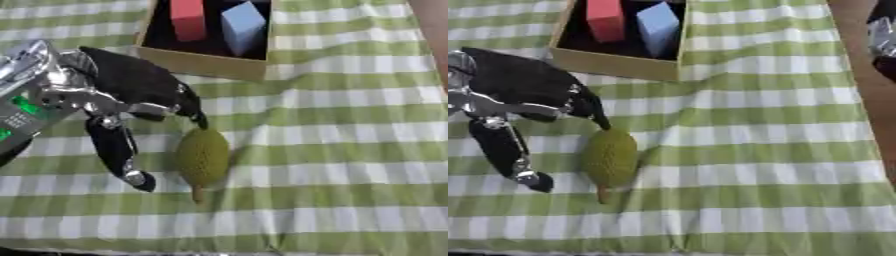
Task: Pick up objects on the table and place them in the box.
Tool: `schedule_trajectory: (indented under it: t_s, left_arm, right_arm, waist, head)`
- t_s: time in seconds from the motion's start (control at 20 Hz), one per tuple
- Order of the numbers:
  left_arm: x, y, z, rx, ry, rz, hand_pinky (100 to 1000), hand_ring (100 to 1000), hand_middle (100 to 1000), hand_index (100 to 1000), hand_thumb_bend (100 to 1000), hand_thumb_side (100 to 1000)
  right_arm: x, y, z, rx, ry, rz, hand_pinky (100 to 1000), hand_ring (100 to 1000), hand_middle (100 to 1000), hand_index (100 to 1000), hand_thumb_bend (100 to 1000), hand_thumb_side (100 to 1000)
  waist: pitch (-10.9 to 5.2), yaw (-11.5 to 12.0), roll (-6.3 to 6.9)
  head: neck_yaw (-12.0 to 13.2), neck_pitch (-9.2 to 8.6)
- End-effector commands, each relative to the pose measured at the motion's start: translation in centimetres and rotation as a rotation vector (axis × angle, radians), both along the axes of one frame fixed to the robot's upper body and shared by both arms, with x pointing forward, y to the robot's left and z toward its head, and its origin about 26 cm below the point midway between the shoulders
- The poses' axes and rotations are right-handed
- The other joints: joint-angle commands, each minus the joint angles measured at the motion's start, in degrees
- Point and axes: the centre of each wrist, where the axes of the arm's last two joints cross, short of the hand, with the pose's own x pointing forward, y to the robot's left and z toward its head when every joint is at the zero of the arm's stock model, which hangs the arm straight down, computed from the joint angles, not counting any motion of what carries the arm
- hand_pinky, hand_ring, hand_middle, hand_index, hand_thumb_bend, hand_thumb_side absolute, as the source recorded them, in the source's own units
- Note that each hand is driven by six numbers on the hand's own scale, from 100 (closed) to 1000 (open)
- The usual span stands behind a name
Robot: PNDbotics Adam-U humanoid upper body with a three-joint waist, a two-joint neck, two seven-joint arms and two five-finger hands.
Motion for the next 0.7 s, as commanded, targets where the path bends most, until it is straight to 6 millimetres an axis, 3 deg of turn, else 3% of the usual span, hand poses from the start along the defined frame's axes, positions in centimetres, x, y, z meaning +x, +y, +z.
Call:
schedule_trajectory:
  t_s: [0.05,0.15,0.3,0.6,0.7]
  left_arm:
    - [1.2,-0.3,-0.1,0.009,-0.018,0.026,898,851,786,916,575,310]
    - [1.8,-0.6,-0.5,-0.001,-0.010,0.033,894,847,782,913,554,311]
    - [2.3,-0.9,-1.0,-0.045,0.009,0.037,858,804,740,878,430,299]
    - [2.3,-1.2,-0.9,-0.205,0.061,0.027,758,661,555,710,100,160]
    - [2.0,-1.1,-0.7,-0.248,0.063,0.035,745,638,538,691,100,109]
  right_arm:
    - [-0.2,0.1,0.8,-0.008,-0.021,0.008,892,840,631,836,100,427]
    - [-0.2,0.1,0.8,-0.005,-0.021,0.011,892,840,630,836,100,427]
    - [-0.2,0.1,0.7,-0.001,-0.020,0.011,893,840,630,837,100,427]
    - [-0.2,0.1,0.7,0.006,-0.017,0.011,893,841,630,837,100,428]
    - [-0.2,0.1,0.7,0.006,-0.015,0.010,893,841,630,837,100,427]
  waist:
    - [-1.48,-0.1,0.11]
    - [-1.38,-0.3,0.05]
    - [-1.29,-0.4,0.04]
    - [-1.20,-0.3,0.17]
    - [-1.26,-0.3,0.20]
  head:
    - [0.4,-0.15]
    - [0.5,-0.23]
    - [0.5,-0.19]
    - [0.3,-0.23]
    - [0.2,-0.22]
